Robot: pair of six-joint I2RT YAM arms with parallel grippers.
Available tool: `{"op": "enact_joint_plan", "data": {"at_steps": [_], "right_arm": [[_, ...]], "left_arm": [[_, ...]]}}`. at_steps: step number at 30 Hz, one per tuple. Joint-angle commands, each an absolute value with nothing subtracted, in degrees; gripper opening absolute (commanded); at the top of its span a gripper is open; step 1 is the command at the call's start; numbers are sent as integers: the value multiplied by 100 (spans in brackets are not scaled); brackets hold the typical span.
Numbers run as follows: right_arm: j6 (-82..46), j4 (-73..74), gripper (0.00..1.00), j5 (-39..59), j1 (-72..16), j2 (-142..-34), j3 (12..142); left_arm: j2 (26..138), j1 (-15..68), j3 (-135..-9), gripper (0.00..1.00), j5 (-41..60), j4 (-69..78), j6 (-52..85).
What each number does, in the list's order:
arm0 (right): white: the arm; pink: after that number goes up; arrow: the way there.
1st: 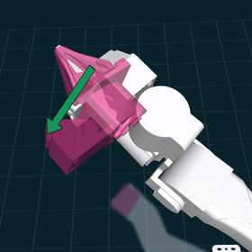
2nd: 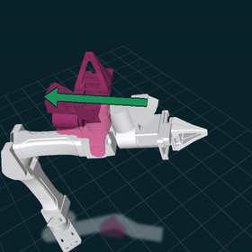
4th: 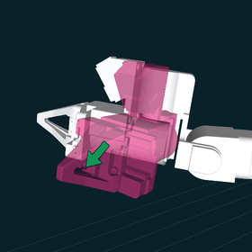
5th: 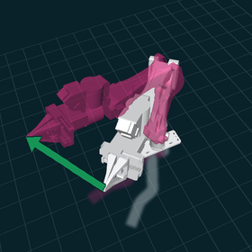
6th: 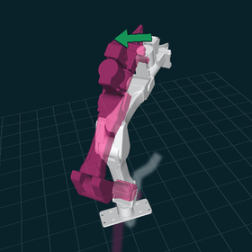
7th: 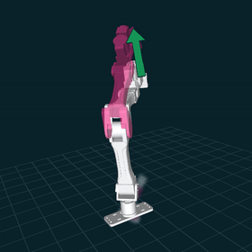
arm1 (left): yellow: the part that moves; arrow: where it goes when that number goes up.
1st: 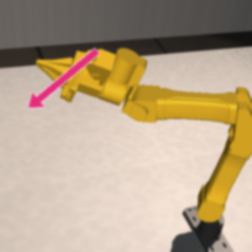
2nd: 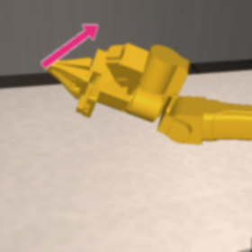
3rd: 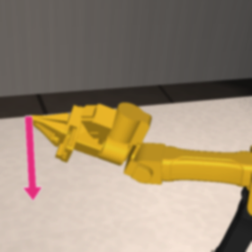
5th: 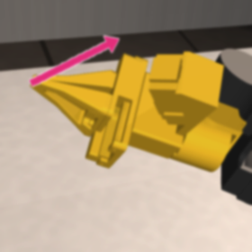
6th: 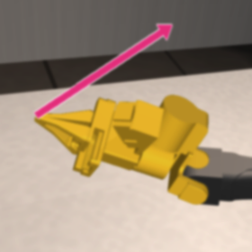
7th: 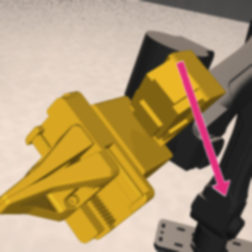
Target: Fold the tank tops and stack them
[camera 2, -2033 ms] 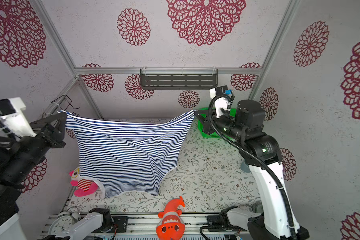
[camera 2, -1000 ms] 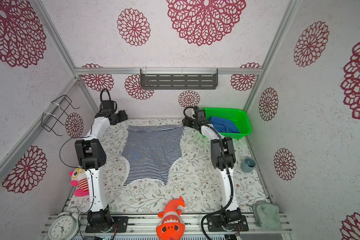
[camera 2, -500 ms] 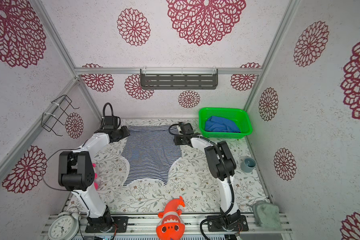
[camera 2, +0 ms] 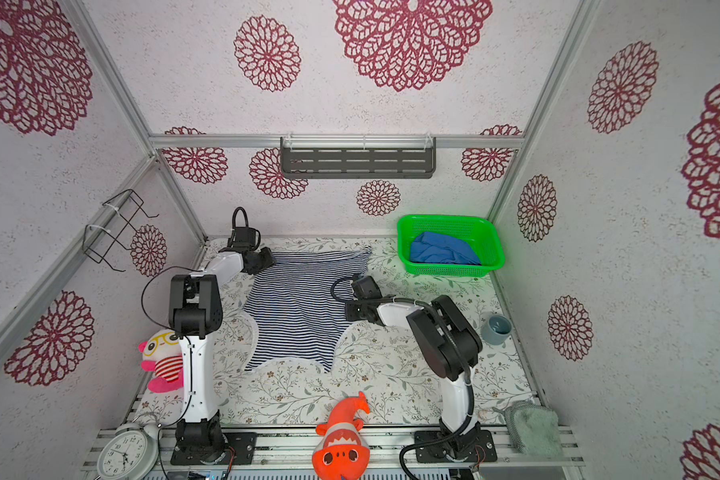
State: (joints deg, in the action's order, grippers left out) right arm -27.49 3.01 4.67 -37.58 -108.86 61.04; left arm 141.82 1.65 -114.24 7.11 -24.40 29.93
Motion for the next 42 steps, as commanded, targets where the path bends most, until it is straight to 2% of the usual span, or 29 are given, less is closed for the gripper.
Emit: {"op": "enact_joint_plan", "data": {"at_steps": [1,4,7,12,14,17,21,24,28,32,38,42], "right_arm": [[-3561,-385,31,690,-4426,-10486,5634],[-3374,-737,40,480,-4632,-9915,5895],[-3113,-1049,48,71,-4501,-9485,6137],[-2435,-1629,46,-839,-3920,-9471,6517],[-2257,-1351,41,-755,-3560,-9631,6571],[-2030,-1048,34,-449,-3159,-10140,6926],[-1538,-1154,26,-396,-2970,-11001,7680],[-1442,-1178,26,-203,-2849,-11622,8175],[-1413,-1237,25,-71,-2848,-12166,8525],[-1609,-1243,24,-59,-2872,-12086,8178],[-2028,-1359,24,84,-3203,-11530,7109],[-2620,-1185,24,822,-3685,-11202,6478]], "left_arm": [[14910,421,-12461,54,1113,-3398,2702],[15671,598,-13957,56,1484,-4258,2456],[15840,770,-14513,59,1653,-4440,2213],[14832,879,-13464,70,2008,-3711,1844],[14139,862,-12729,76,1876,-3346,1794],[13307,837,-11941,80,1497,-3260,1812],[12798,826,-11071,74,1167,-3165,2059],[13076,782,-11057,66,1325,-3161,2415],[13467,886,-11069,62,1501,-2841,2777],[13950,880,-11462,59,1508,-2796,3027],[15177,1022,-12958,56,1924,-3448,3226],[15789,1154,-13862,56,2014,-3707,3338]]}}
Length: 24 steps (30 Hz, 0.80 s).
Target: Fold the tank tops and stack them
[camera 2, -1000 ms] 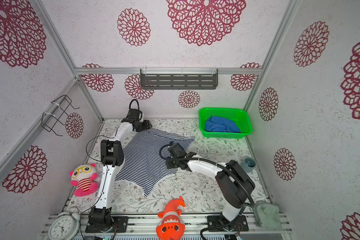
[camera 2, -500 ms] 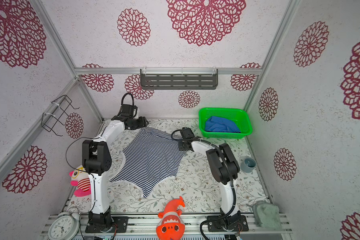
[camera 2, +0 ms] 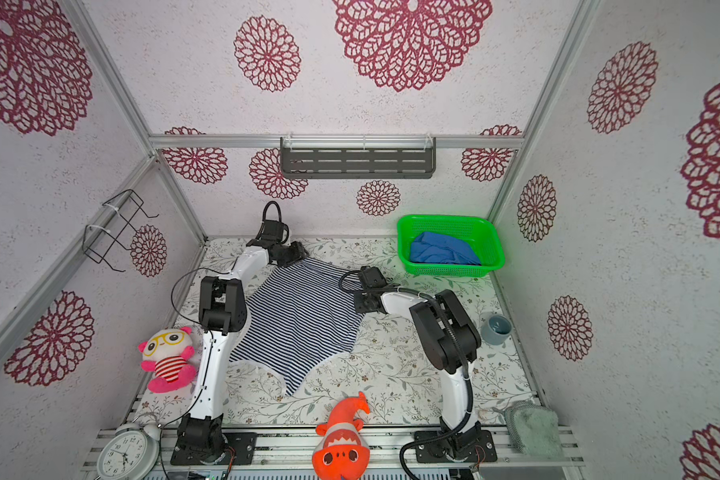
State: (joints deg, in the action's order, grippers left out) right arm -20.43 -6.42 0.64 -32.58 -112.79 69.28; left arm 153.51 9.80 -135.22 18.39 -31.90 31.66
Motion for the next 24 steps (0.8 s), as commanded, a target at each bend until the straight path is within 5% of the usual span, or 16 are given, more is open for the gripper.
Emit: {"op": "enact_joint_plan", "data": {"at_steps": [1,5,9,16,24], "right_arm": [[-2786,-1178,24,982,-3846,-11137,6399],[-3205,-1240,25,1372,-4396,-10784,6293],[-3162,-1450,28,761,-4444,-10159,6327],[-2015,-2084,36,-633,-3693,-10046,6882],[-826,-1859,40,-275,-3237,-11108,7965]], "left_arm": [[15940,1183,-14100,56,2058,-3759,3384],[16395,1354,-14795,57,2432,-3792,3446],[16056,1519,-14789,65,2470,-3849,2819],[13431,1346,-12559,83,1308,-3633,1964],[11024,805,-8792,69,376,-3259,2532]]}}
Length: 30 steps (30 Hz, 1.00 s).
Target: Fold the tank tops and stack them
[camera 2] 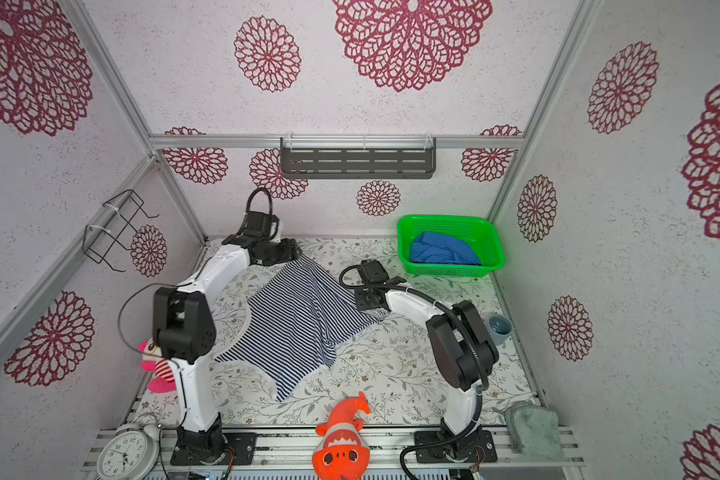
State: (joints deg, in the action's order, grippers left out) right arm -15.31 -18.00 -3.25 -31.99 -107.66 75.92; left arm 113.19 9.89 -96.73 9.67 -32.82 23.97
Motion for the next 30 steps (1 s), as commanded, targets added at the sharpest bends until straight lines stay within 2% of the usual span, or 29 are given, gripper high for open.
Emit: {"op": "enact_joint_plan", "data": {"at_steps": [1,5,11,13,15,23,24,30], "right_arm": [[-720,-1855,44,-207,-3213,-11245,8081],[-391,-1897,55,-12,-3131,-11795,8636],[-289,-2004,55,-10,-3061,-12335,9018],[-331,-1986,50,-77,-3050,-12316,8921],[-407,-1919,43,-150,-3026,-12224,8718],[-1149,-1654,6,-480,-2962,-11606,7573],[-1338,-1581,4,-500,-2962,-11462,7358],[-3041,-1224,0,-397,-3059,-10604,5918]], "left_arm": [[10876,733,-8494,68,299,-3242,2593],[10601,406,-7564,65,-44,-3190,2761],[10959,56,-7329,65,-210,-2795,2963],[11188,40,-7453,63,-238,-2737,2978],[11633,37,-7599,56,-132,-2656,3011],[12536,40,-8776,3,278,-2916,3080],[12687,35,-9020,0,347,-3026,3034],[13678,53,-10808,0,548,-3809,2685]]}}
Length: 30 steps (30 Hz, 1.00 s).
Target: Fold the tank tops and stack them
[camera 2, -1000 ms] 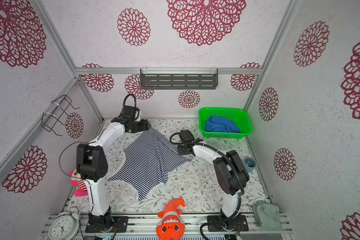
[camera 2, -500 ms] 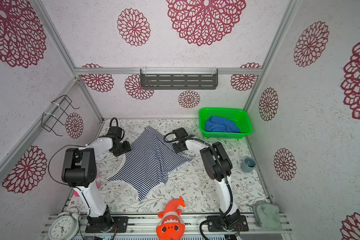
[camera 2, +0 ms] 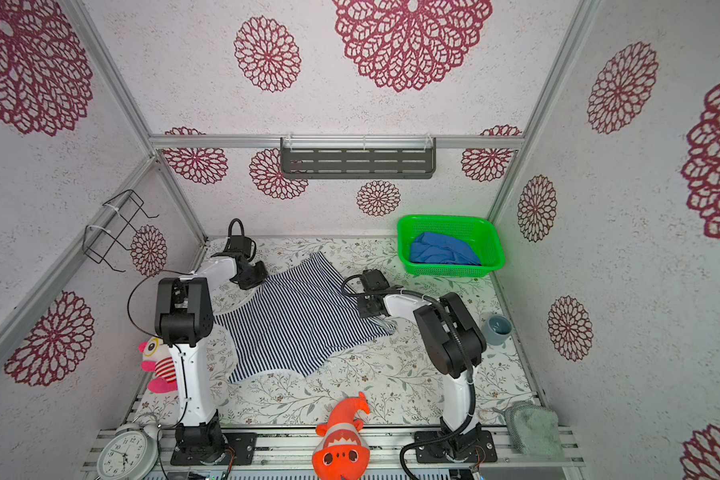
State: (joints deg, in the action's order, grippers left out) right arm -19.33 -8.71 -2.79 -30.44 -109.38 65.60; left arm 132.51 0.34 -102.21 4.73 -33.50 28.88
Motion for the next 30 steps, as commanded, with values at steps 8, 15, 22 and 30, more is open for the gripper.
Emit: {"op": "enact_joint_plan", "data": {"at_steps": [8,15,22,30], "right_arm": [[-4000,-1277,38,-519,-3625,-9525,5049],[-2801,-2744,53,-1596,-3628,-9072,6118],[-2549,-2594,41,-795,-4097,-9685,6821],[-2766,-2380,38,-425,-4333,-10460,7049]], "left_arm": [[15358,104,-14018,0,885,-5153,2342],[14640,114,-13388,77,699,-5126,1910],[12725,187,-10816,78,718,-4133,2236],[11723,721,-8762,71,1218,-3319,2813]]}}
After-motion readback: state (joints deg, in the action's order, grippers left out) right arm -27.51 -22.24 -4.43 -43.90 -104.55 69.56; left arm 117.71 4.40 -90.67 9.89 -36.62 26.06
